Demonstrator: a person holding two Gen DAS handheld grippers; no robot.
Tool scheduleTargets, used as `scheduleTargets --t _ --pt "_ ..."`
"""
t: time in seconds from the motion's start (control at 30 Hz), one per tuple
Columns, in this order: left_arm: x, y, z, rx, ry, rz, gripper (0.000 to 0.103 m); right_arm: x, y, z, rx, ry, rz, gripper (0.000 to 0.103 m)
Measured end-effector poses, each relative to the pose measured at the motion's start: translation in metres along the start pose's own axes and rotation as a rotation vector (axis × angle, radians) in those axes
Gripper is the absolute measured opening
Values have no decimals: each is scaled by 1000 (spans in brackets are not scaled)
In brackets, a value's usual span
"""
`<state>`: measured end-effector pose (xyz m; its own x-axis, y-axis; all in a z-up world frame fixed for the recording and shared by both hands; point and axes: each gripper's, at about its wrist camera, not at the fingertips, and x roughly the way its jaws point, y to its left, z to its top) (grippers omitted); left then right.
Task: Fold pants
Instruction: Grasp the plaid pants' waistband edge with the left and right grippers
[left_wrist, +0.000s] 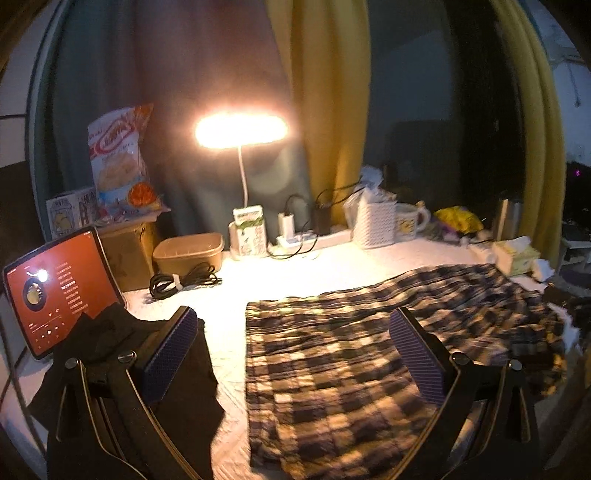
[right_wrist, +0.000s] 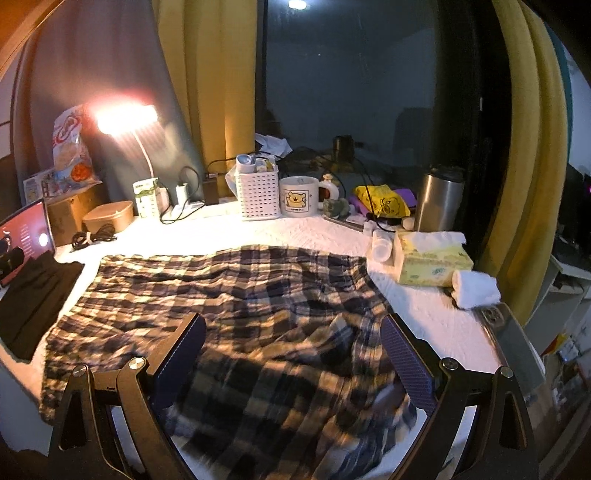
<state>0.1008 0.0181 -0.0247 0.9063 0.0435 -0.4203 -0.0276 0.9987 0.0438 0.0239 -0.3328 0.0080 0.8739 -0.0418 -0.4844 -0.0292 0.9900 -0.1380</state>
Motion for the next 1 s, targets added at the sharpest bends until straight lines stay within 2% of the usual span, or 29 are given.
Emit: scheduleTargets --t 0.23,0.5,0.57,0.6,0.67,0.73,0.87,0.93,1.0 --pt "75 20 11 -3 129 18 102 48 -33 30 -24 37 -21 96" --pt "168 31 13 -38 290 -50 102 116 -80 63 13 122 16 96" --pt "191 34 12 -50 340 -68 98 134 -88 68 21 146 43 96" --pt "201 35 11 -49 362 -66 93 142 -92 71 26 159 54 95" --pt "219 36 7 -36 410 -67 93 160 -95 74 19 200 77 83" --pt "232 36 4 -23 449 -79 93 181 -95 75 -10 257 120 83" --pt "249 35 -7 2 508 -80 93 220 -88 67 -79 378 123 83" --pt "257 32 -16 4 556 -83 93 232 -87 64 -94 408 117 83" --pt "254 31 -18 -5 535 -82 89 242 -85 64 -112 430 121 83"
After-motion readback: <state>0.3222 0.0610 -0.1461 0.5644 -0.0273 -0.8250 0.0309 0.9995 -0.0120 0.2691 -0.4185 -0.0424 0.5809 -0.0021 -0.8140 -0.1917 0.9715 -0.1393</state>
